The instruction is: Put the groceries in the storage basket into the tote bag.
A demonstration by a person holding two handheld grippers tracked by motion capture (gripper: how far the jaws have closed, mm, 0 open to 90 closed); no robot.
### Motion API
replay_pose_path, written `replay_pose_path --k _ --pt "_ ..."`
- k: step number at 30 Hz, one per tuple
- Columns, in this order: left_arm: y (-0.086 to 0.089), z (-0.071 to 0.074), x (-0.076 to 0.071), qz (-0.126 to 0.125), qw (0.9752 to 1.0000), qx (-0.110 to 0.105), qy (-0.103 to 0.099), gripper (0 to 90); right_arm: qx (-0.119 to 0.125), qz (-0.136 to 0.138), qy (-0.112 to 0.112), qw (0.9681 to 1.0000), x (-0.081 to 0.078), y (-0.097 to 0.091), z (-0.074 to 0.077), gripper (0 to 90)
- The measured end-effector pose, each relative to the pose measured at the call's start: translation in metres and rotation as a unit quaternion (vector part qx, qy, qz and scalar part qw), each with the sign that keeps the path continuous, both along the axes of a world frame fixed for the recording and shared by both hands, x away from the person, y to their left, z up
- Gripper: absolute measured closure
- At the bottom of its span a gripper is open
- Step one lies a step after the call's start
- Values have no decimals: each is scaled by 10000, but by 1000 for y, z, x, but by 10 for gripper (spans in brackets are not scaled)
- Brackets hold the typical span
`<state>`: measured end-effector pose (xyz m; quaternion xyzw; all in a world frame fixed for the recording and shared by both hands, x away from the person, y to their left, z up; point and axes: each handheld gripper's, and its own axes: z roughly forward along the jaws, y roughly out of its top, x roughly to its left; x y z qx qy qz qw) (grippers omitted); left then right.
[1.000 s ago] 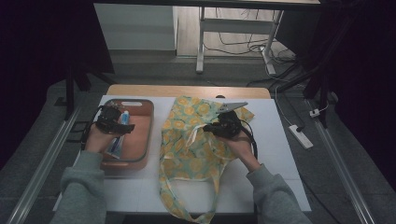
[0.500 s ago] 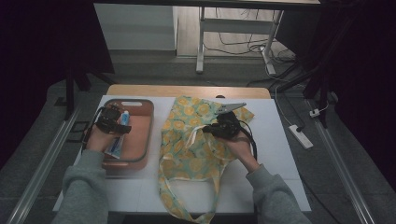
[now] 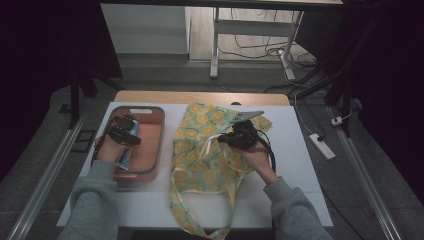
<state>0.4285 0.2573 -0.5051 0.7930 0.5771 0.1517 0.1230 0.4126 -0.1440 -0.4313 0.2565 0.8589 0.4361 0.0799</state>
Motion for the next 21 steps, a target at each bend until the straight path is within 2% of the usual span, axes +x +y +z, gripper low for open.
replay_pose_path --k 2,4,9,11,12,15,16,21 --pt "0 -1 0 19 10000 74 16 467 -13 -7 -12 10000 0 0 0 883" --pt "1 -2 1 49 10000 68 50 510 -23 -7 -15 10000 0 0 -1 883" --pt "1 -3 2 133 9998 32 111 534 -43 -15 -9 10000 0 0 -2 883" --pt "2 -3 2 194 9997 48 140 578 -48 -16 -10 10000 0 0 -2 883" --pt "1 -3 1 195 9996 179 136 606 -50 -11 -9 10000 -1 1 -2 883" --pt "1 -2 1 180 9994 253 135 651 -51 -17 -4 10000 -1 0 -3 883" --pt "1 -3 1 253 9990 347 112 692 -54 -13 -4 10000 0 0 -3 883" --pt "2 -2 0 212 9991 348 72 729 -62 -17 3 10000 0 0 -4 883"
